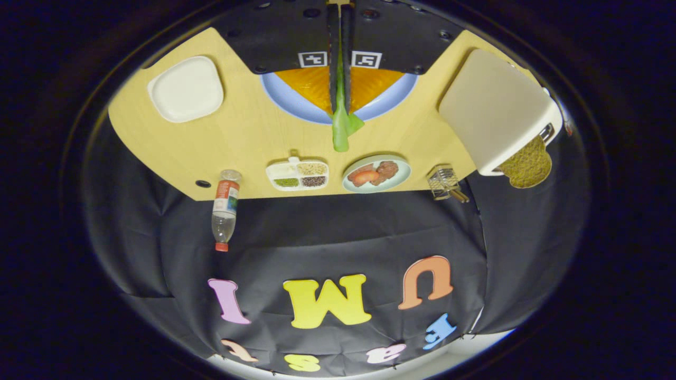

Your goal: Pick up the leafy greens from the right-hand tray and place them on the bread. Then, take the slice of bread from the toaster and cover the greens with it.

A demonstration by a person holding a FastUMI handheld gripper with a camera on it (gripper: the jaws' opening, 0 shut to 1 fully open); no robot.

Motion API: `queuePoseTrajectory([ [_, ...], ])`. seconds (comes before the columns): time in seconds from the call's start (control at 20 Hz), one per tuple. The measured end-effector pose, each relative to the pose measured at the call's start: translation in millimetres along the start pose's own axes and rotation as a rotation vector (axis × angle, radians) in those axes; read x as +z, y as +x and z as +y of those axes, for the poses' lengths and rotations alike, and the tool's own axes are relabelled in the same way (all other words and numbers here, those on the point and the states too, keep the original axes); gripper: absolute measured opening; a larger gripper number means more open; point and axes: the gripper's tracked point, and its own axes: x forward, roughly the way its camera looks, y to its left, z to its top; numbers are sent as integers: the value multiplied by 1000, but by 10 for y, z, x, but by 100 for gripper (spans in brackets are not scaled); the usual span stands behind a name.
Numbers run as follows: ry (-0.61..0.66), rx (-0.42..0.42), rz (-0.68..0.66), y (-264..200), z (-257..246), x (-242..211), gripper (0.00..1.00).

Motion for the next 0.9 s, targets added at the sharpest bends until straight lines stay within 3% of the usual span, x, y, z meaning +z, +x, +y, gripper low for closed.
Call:
queuePoseTrajectory([
  [0.05,20,24,7,14,79,-13,2],
  [0.35,35,65,15,58,265,-86,27],
  [0.5,29,68,8,53,298,-90,54],
  [0.55,27,69,-10,15,297,-53,55],
  [0.6,15,69,-33,-25,328,0,62],
  [0.7,-17,44,-96,-168,331,147,84],
  [0.85,-40,26,-212,-496,518,449,97],
  [0.9,-44,21,-244,-612,593,562,96],
])
